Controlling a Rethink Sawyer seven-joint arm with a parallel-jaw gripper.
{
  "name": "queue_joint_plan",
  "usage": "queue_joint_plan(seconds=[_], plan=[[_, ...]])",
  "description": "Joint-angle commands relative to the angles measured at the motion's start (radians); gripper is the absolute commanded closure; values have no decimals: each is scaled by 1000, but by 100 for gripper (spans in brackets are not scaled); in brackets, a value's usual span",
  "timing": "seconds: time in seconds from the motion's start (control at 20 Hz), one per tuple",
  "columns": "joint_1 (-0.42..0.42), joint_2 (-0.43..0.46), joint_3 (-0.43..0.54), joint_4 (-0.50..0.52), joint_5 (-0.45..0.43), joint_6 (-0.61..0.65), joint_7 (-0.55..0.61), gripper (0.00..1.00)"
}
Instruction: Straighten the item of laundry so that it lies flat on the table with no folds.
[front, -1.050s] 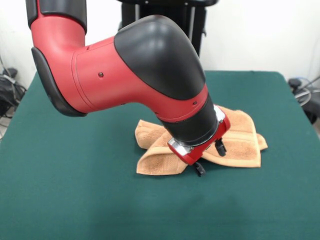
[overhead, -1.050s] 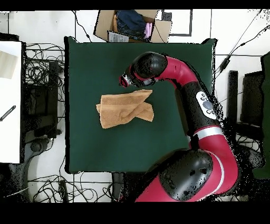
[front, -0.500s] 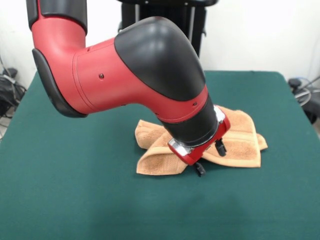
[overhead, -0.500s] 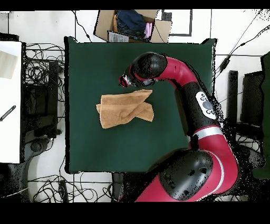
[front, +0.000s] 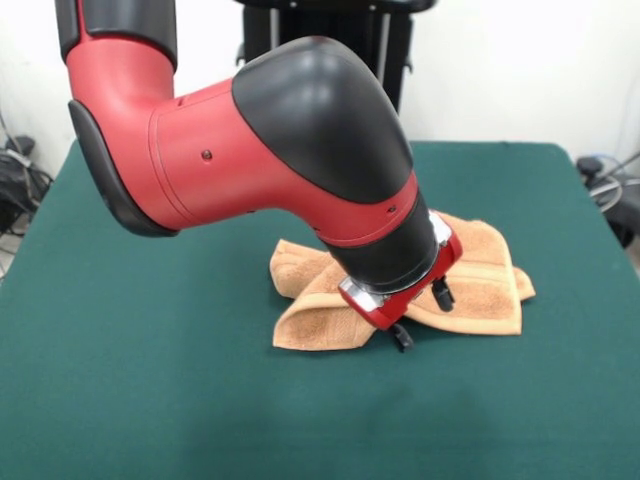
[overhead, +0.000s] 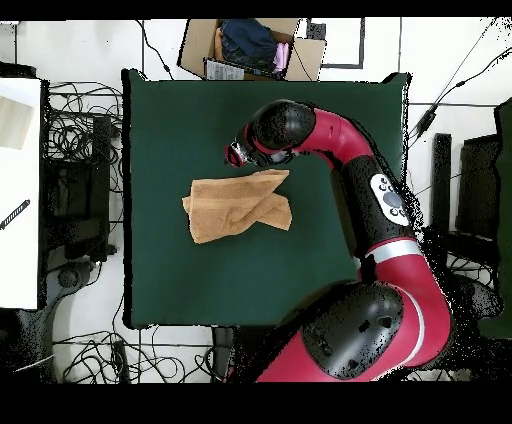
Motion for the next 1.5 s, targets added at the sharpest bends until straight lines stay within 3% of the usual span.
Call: queue_joint_plan(seconds=[0.05, 1.5], plan=[[-12, 2, 4, 65, -27, -104, -30, 0], [-20, -15, -1, 93, -27, -114, -21, 0]])
